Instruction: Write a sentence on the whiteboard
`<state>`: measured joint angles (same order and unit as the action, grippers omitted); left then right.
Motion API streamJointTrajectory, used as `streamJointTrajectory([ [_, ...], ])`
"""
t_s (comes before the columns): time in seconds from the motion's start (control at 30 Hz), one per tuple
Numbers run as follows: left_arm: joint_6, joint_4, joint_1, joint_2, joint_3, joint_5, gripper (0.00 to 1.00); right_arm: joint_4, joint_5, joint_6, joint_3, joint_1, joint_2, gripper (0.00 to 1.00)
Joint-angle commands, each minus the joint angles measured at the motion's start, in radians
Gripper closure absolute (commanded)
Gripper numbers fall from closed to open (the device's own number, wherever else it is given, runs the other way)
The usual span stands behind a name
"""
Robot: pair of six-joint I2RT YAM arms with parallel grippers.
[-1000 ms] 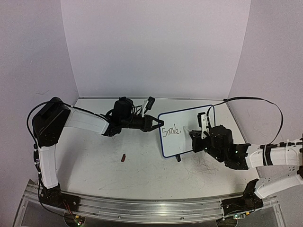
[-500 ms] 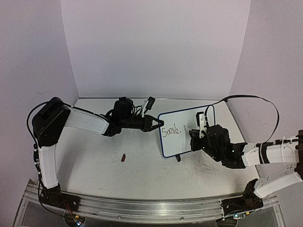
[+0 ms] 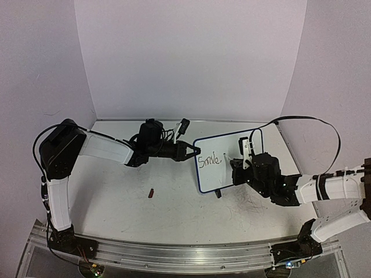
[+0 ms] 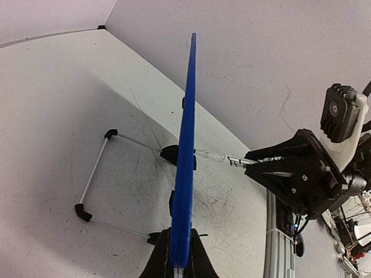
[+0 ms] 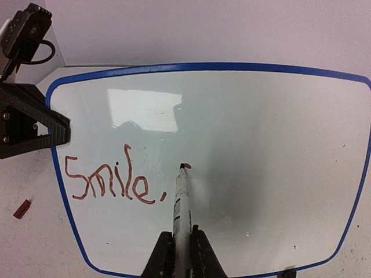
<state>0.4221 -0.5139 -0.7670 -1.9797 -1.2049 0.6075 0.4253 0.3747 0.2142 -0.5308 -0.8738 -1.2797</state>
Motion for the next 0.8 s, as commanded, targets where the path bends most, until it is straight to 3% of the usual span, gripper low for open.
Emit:
streamJointTrajectory([
  [0.0,-0.013,0.06,0.011,0.019,-0.021,-0.009,1.0,-0.017,-0.033,0.022,-0.011,0.001,0.019,1.0],
  [0.77,-0.011,0.06,0.009,0.034,-0.009,-0.012,1.0,-0.112,0.036,0.117,-0.021,-0.006,0.011,1.0],
])
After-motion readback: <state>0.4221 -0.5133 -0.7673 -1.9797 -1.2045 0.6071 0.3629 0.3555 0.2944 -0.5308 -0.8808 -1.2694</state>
